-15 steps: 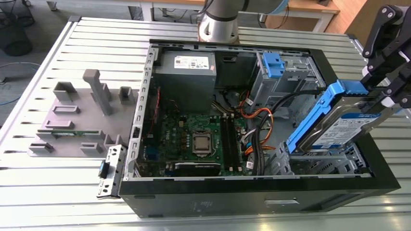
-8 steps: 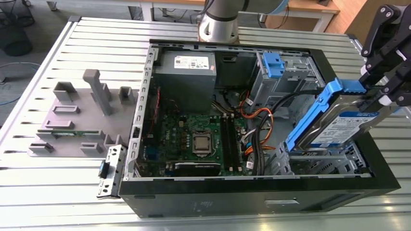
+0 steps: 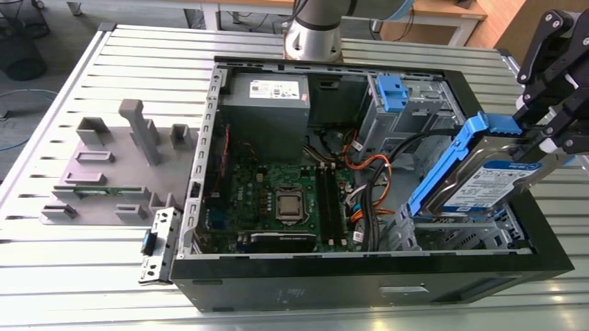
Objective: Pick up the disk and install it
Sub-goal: 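Pick up the disk, then insert the disk into the insertion slot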
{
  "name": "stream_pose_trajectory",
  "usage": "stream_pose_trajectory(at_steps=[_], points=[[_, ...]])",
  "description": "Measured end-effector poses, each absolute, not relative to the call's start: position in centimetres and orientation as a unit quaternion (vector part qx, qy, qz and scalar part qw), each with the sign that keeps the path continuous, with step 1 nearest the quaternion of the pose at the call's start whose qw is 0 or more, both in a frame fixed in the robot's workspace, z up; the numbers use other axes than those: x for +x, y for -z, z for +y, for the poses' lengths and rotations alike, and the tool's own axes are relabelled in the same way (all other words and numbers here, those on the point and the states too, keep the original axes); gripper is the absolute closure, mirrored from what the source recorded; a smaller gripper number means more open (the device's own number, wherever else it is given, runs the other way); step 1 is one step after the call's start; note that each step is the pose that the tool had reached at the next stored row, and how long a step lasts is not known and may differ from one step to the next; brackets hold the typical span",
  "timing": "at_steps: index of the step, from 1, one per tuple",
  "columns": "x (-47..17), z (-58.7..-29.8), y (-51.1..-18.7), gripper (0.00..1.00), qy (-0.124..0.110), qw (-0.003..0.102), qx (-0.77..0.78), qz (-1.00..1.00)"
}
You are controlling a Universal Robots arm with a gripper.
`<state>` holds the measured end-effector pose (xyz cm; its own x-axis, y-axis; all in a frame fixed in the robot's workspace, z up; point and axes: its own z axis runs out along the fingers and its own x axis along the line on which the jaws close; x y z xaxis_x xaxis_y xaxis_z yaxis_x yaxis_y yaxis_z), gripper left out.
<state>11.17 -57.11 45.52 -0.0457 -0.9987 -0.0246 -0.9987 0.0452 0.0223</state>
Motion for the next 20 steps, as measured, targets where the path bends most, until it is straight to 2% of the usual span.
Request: stream_pose_trajectory(at_steps=[20], points=[[11.39, -57.1, -45.22, 0.65, -0.017, 0.001, -0.693, 0.721]])
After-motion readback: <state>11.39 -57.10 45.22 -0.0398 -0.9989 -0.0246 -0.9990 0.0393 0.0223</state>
